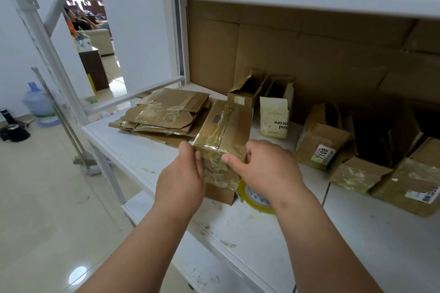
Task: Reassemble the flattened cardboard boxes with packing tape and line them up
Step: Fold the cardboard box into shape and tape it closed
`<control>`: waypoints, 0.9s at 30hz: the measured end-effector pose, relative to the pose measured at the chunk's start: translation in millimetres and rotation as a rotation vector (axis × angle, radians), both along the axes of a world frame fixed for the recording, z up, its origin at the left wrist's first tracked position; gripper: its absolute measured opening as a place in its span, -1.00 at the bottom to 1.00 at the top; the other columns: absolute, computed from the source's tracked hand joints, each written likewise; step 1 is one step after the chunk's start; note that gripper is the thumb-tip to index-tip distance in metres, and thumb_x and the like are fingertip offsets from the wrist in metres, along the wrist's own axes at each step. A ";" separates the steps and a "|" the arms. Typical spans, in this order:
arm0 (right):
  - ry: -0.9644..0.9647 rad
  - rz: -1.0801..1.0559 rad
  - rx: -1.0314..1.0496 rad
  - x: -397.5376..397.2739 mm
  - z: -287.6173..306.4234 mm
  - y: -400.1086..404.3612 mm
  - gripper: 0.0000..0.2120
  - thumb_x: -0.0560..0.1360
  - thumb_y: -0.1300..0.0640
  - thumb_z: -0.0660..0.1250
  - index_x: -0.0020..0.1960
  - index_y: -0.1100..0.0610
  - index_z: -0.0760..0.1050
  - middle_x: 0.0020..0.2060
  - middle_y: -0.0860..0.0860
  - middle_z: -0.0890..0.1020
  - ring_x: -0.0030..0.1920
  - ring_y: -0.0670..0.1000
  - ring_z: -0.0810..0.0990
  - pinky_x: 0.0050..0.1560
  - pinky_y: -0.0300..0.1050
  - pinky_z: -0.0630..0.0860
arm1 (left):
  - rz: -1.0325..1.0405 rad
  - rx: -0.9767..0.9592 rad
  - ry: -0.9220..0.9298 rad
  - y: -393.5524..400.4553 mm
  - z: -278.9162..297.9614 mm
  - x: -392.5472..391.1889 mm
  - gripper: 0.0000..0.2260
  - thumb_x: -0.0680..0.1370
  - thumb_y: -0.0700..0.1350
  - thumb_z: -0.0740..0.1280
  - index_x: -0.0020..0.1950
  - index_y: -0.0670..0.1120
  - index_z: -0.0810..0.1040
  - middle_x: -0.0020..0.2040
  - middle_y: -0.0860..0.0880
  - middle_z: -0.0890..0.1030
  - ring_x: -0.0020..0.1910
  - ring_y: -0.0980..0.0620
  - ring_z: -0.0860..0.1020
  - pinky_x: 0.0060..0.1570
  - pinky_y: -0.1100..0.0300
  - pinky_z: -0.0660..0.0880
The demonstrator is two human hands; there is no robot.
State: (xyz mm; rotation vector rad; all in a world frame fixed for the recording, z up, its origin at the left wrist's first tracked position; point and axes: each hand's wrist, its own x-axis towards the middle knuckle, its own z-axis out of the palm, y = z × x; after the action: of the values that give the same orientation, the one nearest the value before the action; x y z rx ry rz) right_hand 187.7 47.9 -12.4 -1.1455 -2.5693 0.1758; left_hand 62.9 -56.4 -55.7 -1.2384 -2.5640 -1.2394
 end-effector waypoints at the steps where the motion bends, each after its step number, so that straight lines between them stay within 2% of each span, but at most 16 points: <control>1: 0.000 -0.002 0.009 -0.7 0.1 -0.2 -0.53 0.49 -0.44 0.10 -0.24 -0.04 0.30 -0.32 -0.10 0.42 -0.25 -0.02 0.44 -0.21 -0.06 0.33 | -0.011 -0.003 0.005 0.2 0.3 3.0 -0.79 0.66 0.08 0.05 -0.04 -0.04 0.22 -0.33 0.04 0.44 -0.40 0.01 0.39 -0.40 0.08 0.21; 3: -0.004 0.001 0.033 -1.9 1.0 0.3 -0.54 0.48 -0.44 0.11 -0.22 -0.03 0.32 -0.30 -0.09 0.45 -0.24 -0.01 0.45 -0.20 -0.06 0.34 | 0.010 -0.053 0.017 2.1 1.8 6.2 -0.65 0.60 0.27 0.03 -0.04 -0.01 0.20 -0.31 0.08 0.44 -0.42 0.12 0.35 -0.40 0.11 0.22; 6: -0.019 0.067 0.017 2.5 2.0 2.9 -0.62 0.47 -0.34 0.24 -0.23 -0.06 0.28 -0.28 -0.11 0.43 -0.24 -0.03 0.43 -0.24 -0.08 0.30 | 0.072 -0.133 0.023 6.2 4.1 4.2 -0.53 0.52 0.40 0.08 -0.04 -0.01 0.19 -0.28 0.07 0.45 -0.40 0.13 0.36 -0.37 0.11 0.27; 9: -0.003 0.127 -0.140 14.5 3.6 10.3 -0.70 0.47 -0.20 0.33 -0.20 -0.03 0.33 -0.24 -0.09 0.46 -0.21 -0.04 0.46 -0.26 -0.05 0.39 | 0.070 -0.093 -0.019 9.9 5.1 1.5 -0.51 0.46 0.43 0.14 -0.05 0.01 0.19 -0.25 0.09 0.46 -0.36 0.16 0.40 -0.39 0.12 0.26; 13: 0.087 0.109 -0.406 25.1 6.3 23.7 -0.87 0.51 -0.08 0.35 -0.12 -0.05 0.48 -0.16 -0.11 0.57 -0.13 -0.07 0.54 -0.20 -0.11 0.49 | 0.056 -0.036 -0.080 10.4 2.6 -0.9 -0.52 0.44 0.41 0.19 -0.03 0.02 0.24 -0.22 0.10 0.49 -0.30 0.15 0.45 -0.32 0.10 0.37; 16: 0.117 0.034 -0.396 23.1 3.7 29.2 -0.86 0.50 -0.11 0.38 -0.14 -0.08 0.49 -0.14 -0.13 0.58 -0.10 -0.08 0.55 -0.11 -0.11 0.53 | 0.063 -0.015 -0.081 10.8 1.5 1.3 -0.54 0.46 0.39 0.19 -0.03 0.02 0.24 -0.23 0.11 0.47 -0.32 0.11 0.44 -0.29 0.09 0.36; 19: 0.138 -0.040 -0.390 20.9 3.0 28.7 -0.78 0.44 -0.19 0.41 -0.07 -0.10 0.46 -0.11 -0.14 0.56 -0.09 -0.07 0.56 -0.06 -0.08 0.56 | 0.054 -0.015 -0.062 10.0 -0.6 5.1 -0.55 0.47 0.38 0.16 -0.02 0.01 0.20 -0.24 0.12 0.43 -0.29 0.01 0.43 -0.27 0.10 0.32; 21: 0.111 -0.051 -0.345 20.6 3.9 26.9 -0.77 0.43 -0.21 0.39 -0.06 -0.12 0.44 -0.11 -0.15 0.56 -0.06 -0.05 0.56 -0.03 -0.08 0.55 | 0.012 -0.026 -0.078 8.9 -2.7 6.8 -0.49 0.41 0.42 0.17 0.00 0.02 0.17 -0.19 0.12 0.44 -0.23 0.00 0.46 -0.28 0.12 0.32; 23: 0.092 -0.037 -0.317 20.3 5.4 22.8 -0.80 0.45 -0.20 0.37 -0.07 -0.11 0.45 -0.10 -0.13 0.57 -0.07 -0.05 0.55 -0.04 -0.10 0.55 | -0.043 -0.002 -0.125 8.9 -5.0 7.8 -0.38 0.32 0.46 0.28 0.06 0.03 0.17 -0.07 0.12 0.47 -0.09 0.04 0.50 -0.24 0.17 0.38; 25: 0.099 0.018 -0.352 20.1 6.8 16.5 -0.83 0.48 -0.16 0.37 -0.06 -0.10 0.49 -0.11 -0.13 0.59 -0.11 -0.10 0.55 -0.11 -0.14 0.54 | -0.074 0.024 -0.175 9.5 -7.5 7.9 -0.21 0.24 0.45 0.41 0.22 0.01 0.20 0.10 0.10 0.45 0.11 0.05 0.49 -0.04 0.15 0.47; 27: 0.118 0.074 -0.396 22.0 7.7 10.9 -0.87 0.50 -0.12 0.37 -0.06 -0.09 0.53 -0.14 -0.14 0.60 -0.14 -0.14 0.56 -0.16 -0.15 0.55 | -0.083 0.018 -0.206 11.1 -7.5 7.6 -0.05 0.18 0.46 0.45 0.36 -0.01 0.16 0.23 0.06 0.44 0.24 0.02 0.47 0.14 0.04 0.52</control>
State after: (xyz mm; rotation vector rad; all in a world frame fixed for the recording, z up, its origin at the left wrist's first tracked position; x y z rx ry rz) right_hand 209.8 58.8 -4.7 -1.1263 -2.5380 0.7746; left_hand 70.5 -45.3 -63.2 -1.2892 -2.6568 -1.4754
